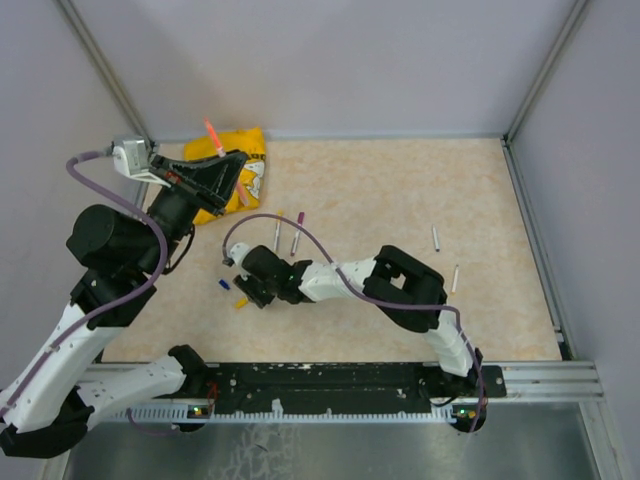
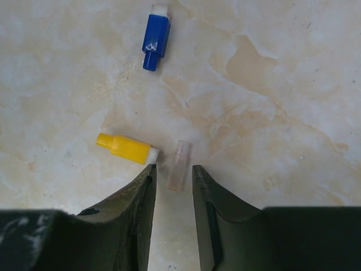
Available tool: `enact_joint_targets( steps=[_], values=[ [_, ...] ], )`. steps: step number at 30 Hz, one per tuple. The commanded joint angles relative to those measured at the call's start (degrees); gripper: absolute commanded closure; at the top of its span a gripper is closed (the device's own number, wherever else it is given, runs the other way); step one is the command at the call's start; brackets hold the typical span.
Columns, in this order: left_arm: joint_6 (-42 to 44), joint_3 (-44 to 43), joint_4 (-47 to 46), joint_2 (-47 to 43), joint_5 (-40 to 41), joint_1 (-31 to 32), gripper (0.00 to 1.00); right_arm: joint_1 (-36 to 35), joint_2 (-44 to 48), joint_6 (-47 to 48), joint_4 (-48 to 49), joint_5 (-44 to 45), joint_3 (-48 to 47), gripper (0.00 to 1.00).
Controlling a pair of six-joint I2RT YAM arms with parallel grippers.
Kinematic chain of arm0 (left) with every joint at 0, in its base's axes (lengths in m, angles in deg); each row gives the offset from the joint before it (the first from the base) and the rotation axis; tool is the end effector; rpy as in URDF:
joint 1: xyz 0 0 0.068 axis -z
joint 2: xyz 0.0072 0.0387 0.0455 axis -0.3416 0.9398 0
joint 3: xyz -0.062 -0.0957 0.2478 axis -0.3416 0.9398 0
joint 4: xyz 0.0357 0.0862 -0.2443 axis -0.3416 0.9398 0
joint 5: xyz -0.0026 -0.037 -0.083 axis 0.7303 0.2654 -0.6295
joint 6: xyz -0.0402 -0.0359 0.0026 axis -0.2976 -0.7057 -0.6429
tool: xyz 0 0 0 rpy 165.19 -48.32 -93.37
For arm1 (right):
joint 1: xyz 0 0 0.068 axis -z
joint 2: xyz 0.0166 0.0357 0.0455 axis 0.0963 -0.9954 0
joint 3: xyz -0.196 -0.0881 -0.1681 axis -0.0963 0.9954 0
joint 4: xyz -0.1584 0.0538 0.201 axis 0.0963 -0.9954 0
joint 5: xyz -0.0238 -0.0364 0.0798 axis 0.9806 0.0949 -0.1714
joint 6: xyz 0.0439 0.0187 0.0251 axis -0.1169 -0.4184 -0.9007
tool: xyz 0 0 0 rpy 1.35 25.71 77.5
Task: Insert the pens into the pen caps
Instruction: Move the pen cap to the center of the board.
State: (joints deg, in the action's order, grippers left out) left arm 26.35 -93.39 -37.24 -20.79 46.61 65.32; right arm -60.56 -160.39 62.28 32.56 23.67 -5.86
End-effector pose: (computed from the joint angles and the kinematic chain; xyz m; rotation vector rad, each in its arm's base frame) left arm 0.1072 -0.0974 0.5119 0.0609 1.2351 -0.8892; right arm 0.1868 0.4214 0.1512 -1.1762 2.0832 0.6428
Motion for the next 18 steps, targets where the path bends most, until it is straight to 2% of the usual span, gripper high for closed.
enact_joint_targets(
  steps=[1, 9, 18],
  values=[
    [0.1, -0.1, 1.0, -0.3, 0.3, 0.0, 1.0, -1.2, -1.4, 2.1, -1.9, 2.4, -2.7, 0.69],
    [-1.2, 0.7, 3.5, 0.4, -0.2, 0.0, 1.0, -1.4, -1.5, 2.4, -2.1, 3.5, -2.5, 0.81],
    [-2.8, 2.7, 5.0, 1.4, -1.9, 0.0, 1.0, -1.4, 3.3, 1.6, 0.9, 6.3, 2.3, 0.94]
  ],
)
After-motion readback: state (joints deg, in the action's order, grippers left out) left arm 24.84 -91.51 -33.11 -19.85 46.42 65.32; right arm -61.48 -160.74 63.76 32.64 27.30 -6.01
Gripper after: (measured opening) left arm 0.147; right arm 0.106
